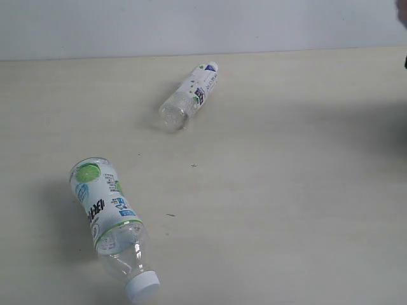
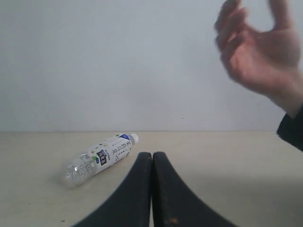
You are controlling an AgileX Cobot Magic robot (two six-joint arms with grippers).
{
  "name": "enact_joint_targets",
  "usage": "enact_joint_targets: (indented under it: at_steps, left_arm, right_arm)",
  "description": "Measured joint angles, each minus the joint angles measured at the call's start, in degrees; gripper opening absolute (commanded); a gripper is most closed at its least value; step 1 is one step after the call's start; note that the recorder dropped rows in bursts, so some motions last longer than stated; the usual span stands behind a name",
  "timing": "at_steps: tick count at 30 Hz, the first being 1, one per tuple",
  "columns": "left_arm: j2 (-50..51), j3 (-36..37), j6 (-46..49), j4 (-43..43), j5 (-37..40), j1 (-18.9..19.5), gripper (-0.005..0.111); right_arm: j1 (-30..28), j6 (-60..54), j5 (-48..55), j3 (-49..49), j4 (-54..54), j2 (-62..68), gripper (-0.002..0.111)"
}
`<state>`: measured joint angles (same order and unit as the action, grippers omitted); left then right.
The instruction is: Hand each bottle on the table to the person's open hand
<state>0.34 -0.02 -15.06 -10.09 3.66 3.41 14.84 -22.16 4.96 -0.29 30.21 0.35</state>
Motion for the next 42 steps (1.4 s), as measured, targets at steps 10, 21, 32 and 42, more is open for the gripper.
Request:
enact_joint_targets:
  at_steps: [10, 21, 32, 42]
  left_arm:
    - [-0.08, 0.00, -41.14, 1.19, -32.72, 0.00, 0.000]
    - [11.94, -19.80, -21.01, -6.95, -20.95, 0.00, 0.000]
    - [31.02, -39.62, -8.37, -49.38, 9.61, 0.00, 0.000]
    - [45.22, -40.81, 46.33, -45.19, 31.94, -6.88, 0.000]
  right_arm:
    - [0.00, 0.00, 0.00, 0.00, 0.00, 0.00, 0.000]
    - [0.00, 0.00, 0.00, 0.00, 0.00, 0.00, 0.000]
    - [0.00, 0.00, 0.00, 0.00, 0.00, 0.00, 0.000]
    - [0.00, 0.00, 0.00, 0.00, 0.00, 0.00, 0.000]
